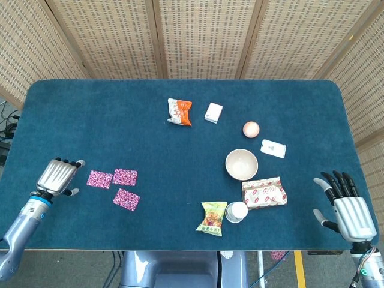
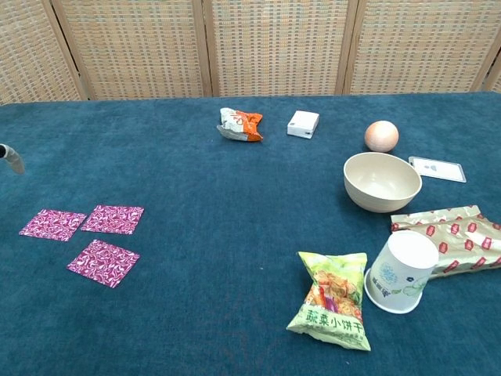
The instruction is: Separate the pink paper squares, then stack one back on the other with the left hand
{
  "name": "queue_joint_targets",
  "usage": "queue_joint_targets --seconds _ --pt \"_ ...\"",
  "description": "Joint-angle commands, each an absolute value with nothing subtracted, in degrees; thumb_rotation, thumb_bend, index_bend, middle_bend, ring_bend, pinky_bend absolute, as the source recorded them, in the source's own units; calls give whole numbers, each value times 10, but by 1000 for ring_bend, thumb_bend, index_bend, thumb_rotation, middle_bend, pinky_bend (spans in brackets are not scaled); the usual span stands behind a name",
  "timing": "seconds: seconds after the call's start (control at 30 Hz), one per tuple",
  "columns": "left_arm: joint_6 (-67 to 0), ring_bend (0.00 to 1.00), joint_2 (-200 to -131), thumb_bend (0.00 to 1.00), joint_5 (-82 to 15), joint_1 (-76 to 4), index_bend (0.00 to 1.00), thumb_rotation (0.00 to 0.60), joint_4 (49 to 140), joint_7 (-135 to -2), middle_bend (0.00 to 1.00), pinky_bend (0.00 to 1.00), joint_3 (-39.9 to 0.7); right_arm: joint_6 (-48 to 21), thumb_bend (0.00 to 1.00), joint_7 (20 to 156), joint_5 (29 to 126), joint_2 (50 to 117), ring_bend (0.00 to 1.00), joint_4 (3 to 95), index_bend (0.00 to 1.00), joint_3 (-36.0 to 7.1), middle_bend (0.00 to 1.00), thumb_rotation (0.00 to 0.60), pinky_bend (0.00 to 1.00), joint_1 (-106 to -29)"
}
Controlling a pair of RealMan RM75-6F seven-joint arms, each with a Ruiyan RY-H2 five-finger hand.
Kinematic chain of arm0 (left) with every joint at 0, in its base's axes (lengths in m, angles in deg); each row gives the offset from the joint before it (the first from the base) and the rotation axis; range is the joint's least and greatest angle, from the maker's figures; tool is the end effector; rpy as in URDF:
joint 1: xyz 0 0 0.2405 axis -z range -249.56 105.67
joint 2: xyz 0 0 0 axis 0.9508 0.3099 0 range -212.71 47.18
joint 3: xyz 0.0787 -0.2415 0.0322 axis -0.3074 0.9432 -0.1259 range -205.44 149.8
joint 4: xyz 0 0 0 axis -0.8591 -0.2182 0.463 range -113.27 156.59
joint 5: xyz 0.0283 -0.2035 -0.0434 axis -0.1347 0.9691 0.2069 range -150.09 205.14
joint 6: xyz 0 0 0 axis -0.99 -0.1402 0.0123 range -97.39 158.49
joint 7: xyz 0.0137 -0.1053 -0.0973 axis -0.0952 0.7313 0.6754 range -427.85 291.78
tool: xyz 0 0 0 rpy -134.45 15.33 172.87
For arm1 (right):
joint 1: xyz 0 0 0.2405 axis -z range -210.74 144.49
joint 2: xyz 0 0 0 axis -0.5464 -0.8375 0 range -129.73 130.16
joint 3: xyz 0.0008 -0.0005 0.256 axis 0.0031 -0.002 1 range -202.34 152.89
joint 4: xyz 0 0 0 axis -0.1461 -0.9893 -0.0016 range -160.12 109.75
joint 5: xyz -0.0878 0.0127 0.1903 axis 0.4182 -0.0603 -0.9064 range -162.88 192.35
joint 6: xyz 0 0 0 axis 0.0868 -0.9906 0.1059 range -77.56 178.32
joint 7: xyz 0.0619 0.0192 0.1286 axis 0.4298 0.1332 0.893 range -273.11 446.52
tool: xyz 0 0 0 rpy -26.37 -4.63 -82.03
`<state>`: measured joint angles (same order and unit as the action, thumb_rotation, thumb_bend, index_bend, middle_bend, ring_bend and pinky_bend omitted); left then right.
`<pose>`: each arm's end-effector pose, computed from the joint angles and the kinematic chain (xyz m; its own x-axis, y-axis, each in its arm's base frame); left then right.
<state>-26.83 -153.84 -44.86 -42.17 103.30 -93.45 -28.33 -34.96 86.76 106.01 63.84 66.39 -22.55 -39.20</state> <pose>-0.2970 0.3003 0.0838 0.8012 0.2331 0.5511 0.5981 -0.2864 -0.7485 -0.2991 -0.1844 0.1567 0.4222 0.0012 0.9065 -0.9000 -0.1191 0.4193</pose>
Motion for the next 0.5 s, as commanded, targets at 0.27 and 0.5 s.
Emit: queue_joint_targets --seconds 0.27,0.5 --pt "-224 539 -1571 142 -431 -400 273 491 1001 -927 593 537 -273 -347 316 865 1057 639 0 665 174 -225 127 600 0 -393" --pt "-201 565 -1590 160 -418 -379 273 492 1001 -927 625 537 -258 -347 315 865 1054 639 0 664 174 -225 127 600 0 -392"
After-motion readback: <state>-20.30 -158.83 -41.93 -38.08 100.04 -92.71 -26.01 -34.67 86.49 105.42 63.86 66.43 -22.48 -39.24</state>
